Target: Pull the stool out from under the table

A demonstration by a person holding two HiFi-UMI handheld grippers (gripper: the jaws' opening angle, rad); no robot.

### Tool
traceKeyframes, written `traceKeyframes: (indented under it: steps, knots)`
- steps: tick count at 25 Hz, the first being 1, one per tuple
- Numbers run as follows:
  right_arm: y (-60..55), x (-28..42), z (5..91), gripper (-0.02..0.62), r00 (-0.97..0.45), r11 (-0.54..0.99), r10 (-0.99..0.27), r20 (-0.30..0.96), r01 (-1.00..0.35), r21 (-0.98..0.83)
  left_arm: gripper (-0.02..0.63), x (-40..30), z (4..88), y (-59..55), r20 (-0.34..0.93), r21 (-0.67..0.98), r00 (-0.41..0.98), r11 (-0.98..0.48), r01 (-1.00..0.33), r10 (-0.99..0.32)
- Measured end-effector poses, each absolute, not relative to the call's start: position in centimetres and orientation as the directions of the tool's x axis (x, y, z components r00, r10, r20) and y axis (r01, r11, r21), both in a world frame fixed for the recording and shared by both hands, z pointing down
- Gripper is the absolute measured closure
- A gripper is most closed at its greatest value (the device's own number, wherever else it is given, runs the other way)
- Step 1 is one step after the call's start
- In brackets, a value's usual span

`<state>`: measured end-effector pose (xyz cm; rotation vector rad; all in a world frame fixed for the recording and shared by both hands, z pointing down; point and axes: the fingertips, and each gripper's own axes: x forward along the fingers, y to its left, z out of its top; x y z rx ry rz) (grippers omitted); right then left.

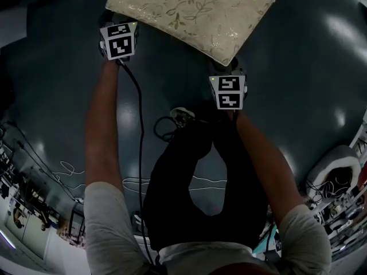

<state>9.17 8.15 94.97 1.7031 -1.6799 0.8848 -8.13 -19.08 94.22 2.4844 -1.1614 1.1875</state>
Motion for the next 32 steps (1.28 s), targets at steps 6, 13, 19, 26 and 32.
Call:
traceKeyframes:
  steps: [6, 13, 19, 26, 32]
  knots:
    - [8.1, 9.4, 95.1, 0.321, -0.008, -0.039, -0.605, 0.796, -0.998, -0.04, 0.336, -8.3, 94.3, -19.1, 0.699, -0.25, 0.372, -0.696, -0.673, -0.611]
    - [8.4, 9.6, 95.6, 0.321, -0.025, 0.002, -0.595, 0.803, -1.0, -0.03, 0.347, -9.7, 94.5, -17.8, 0.706, -0.254, 0.337, -0.668, -0.699, -0.622]
    - [9.9, 9.4, 95.6, 0.321, -0.087, 0.108, -0.574, 0.814, -0.994, -0.03, 0.347, -12.8, 94.5, -14.0, 0.724, -0.246, 0.261, -0.593, -0.767, -0.638]
    - [12.2, 7.5, 96.2, 0.321, -0.125, 0.196, -0.566, 0.815, -0.981, -0.015, 0.347, -17.5, 94.9, -8.8, 0.732, -0.242, 0.18, -0.497, -0.834, -0.658]
    - [11.2, 8.2, 95.8, 0.321, -0.175, 0.3, -0.525, 0.833, -0.954, -0.011, 0.348, -19.3, 94.6, -6.5, 0.759, -0.234, 0.089, -0.398, -0.887, -0.646]
